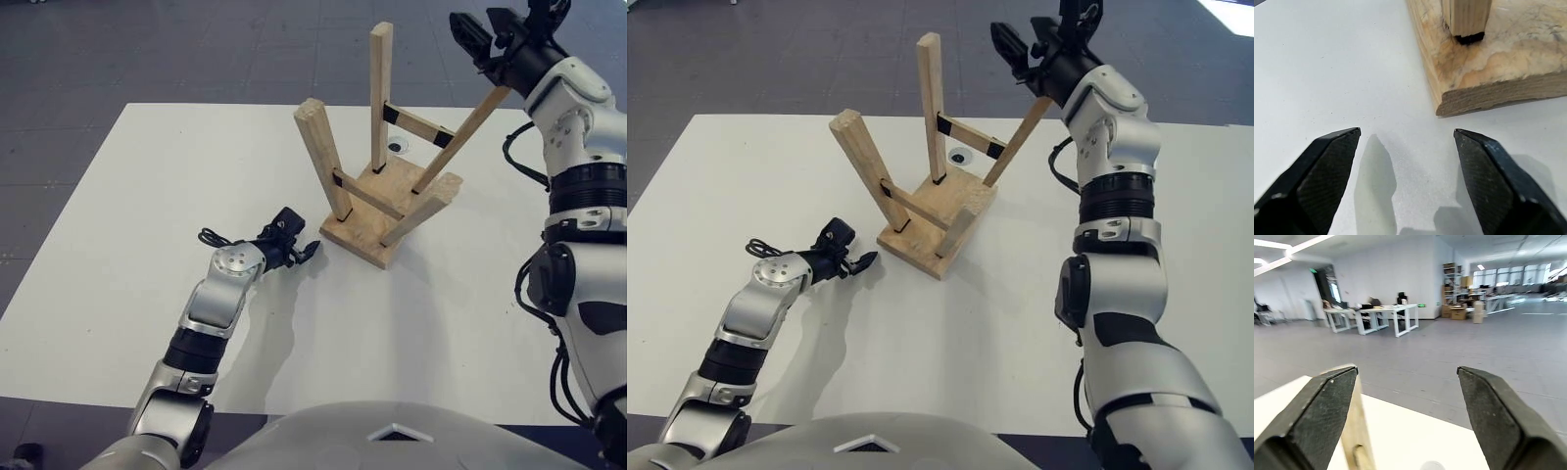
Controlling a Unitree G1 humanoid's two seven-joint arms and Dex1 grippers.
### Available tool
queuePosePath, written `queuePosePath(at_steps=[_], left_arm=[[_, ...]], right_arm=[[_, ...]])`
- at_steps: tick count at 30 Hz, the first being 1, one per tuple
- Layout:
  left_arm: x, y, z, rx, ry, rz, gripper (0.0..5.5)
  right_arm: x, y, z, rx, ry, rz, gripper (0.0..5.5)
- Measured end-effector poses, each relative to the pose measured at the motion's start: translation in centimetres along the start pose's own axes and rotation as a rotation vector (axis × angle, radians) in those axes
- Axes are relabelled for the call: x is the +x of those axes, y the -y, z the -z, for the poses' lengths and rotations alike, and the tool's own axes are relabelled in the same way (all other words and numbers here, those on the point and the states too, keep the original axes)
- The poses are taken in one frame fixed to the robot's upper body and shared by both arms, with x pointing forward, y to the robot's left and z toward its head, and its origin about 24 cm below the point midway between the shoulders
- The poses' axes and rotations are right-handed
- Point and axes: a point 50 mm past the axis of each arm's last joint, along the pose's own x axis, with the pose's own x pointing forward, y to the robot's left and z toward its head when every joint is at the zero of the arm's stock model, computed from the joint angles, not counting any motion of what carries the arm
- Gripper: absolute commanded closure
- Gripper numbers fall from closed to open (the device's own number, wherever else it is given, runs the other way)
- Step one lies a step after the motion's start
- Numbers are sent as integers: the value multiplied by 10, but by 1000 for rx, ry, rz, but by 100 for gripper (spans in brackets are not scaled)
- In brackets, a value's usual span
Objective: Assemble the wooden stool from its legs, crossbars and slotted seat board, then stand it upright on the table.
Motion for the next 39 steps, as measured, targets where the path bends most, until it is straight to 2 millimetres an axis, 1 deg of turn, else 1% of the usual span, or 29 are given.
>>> queuePosePath(at_steps=[1,2,3,4,5,6,7,8,9,10,11,13,14,15,16,17,19,20,21,22,25,27,32,34,37,39], left_arm=[[0,0,-2,2,6,0,196],[0,-1,-2,2,6,-2,196],[0,-1,-2,1,4,-2,196],[0,-1,-2,1,4,-3,196],[0,-1,-2,1,4,-3,196],[0,-1,-2,-1,4,-2,196],[-1,-1,-3,-12,5,0,196],[-2,-3,-5,-25,14,-3,196],[-3,-6,-6,-35,19,-8,196],[-2,-7,-10,-44,25,-8,196],[-2,-8,-14,-46,34,-7,196],[1,-9,-25,-41,67,-4,196],[2,-9,-29,-37,76,-2,196],[3,-10,-32,-31,83,-2,196],[4,-11,-33,-28,83,-3,196],[5,-11,-33,-25,80,0,196],[5,-11,-33,-22,75,2,196],[5,-11,-33,-21,73,3,196],[5,-11,-32,-20,70,7,196],[6,-11,-32,-19,68,9,196],[7,-9,-33,-20,69,13,196],[8,-8,-33,-20,71,16,196],[8,-9,-31,-18,66,17,196],[7,-10,-31,-19,66,12,196],[7,-13,-30,-18,65,3,196],[6,-16,-30,-12,71,-9,196]], right_arm=[[0,-10,-16,32,72,-27,175],[-2,-15,-37,60,154,-35,175],[-9,-19,-74,59,283,-36,175],[-18,-20,-98,33,353,-26,175],[-28,-19,-114,2,398,-7,175],[-40,-13,-124,-34,421,30,175],[-53,-3,-127,-87,414,94,175],[-68,16,-119,-144,360,190,175],[-83,38,-103,-183,277,304,175],[-97,62,-78,-205,166,417,175],[-108,81,-49,-206,47,504,175],[-118,103,3,-208,-138,577,175],[-117,106,23,-203,-196,570,175],[-114,106,48,-192,-260,545,175],[-111,103,64,-188,-301,518,175],[-105,98,86,-191,-357,475,175],[-94,85,117,-182,-427,407,175],[-89,78,127,-168,-440,380,175],[-84,72,133,-156,-444,354,175],[-78,68,135,-158,-437,332,175],[-62,62,130,-213,-427,288,175],[-57,58,131,-248,-445,249,175],[-53,48,138,-365,-489,110,175],[-52,45,138,-406,-488,61,175],[-52,42,139,-410,-507,3,175],[-55,37,146,-409,-559,-89,175]])
